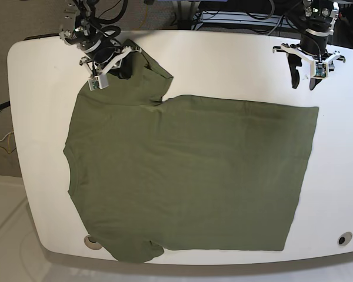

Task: Fold the T-shirt properly
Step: 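Lower the open right gripper onto the sleeve beside the collar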

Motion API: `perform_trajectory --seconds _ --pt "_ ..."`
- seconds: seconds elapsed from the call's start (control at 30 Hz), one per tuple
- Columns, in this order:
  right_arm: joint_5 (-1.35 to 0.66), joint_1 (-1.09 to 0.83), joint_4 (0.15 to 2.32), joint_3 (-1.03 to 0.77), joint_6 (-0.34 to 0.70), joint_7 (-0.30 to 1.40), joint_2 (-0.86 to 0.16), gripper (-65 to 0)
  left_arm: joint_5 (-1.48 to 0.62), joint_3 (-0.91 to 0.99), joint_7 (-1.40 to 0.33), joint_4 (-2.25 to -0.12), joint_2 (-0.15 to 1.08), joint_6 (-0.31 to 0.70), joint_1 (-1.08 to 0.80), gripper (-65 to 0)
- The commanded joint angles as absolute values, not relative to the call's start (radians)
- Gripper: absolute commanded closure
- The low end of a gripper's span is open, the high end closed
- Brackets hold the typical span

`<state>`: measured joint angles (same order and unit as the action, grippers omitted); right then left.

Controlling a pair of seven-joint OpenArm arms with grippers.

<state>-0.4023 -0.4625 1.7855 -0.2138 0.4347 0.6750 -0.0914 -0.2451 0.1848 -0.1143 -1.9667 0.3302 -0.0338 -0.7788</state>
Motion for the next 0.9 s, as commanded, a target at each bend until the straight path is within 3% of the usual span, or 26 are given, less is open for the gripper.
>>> perform_trajectory --seconds 0.0,0.57,0.73,0.8,0.87 --pt "-0.403 -0.457 1.805 -0.214 0.435 0.668 -0.096 0.0 -0.249 0.190 -0.087 -1.980 0.341 -0.038 -0.777 -24.6" --pt "-0.399 -0.451 1.804 -0.222 0.454 0.682 -0.098 -0.1 -0.255 0.184 -0.096 -1.980 0.345 -0.034 -0.755 -25.3" --pt "-0.402 -0.454 1.822 -0.222 0.457 0.683 -0.099 -18.6 -0.258 0.181 -0.101 -1.994 0.344 -0.034 -0.769 -25.4" --pt "-0.404 -0.456 1.838 -0.223 0.458 0.683 -0.101 -22.9 -0.259 0.182 -0.097 -2.000 0.343 -0.034 -0.769 -25.6" --pt "-0.405 -0.463 1.861 -0.222 0.459 0.696 -0.102 -22.2 -0.258 0.189 -0.090 -2.007 0.342 -0.038 -0.770 -26.0"
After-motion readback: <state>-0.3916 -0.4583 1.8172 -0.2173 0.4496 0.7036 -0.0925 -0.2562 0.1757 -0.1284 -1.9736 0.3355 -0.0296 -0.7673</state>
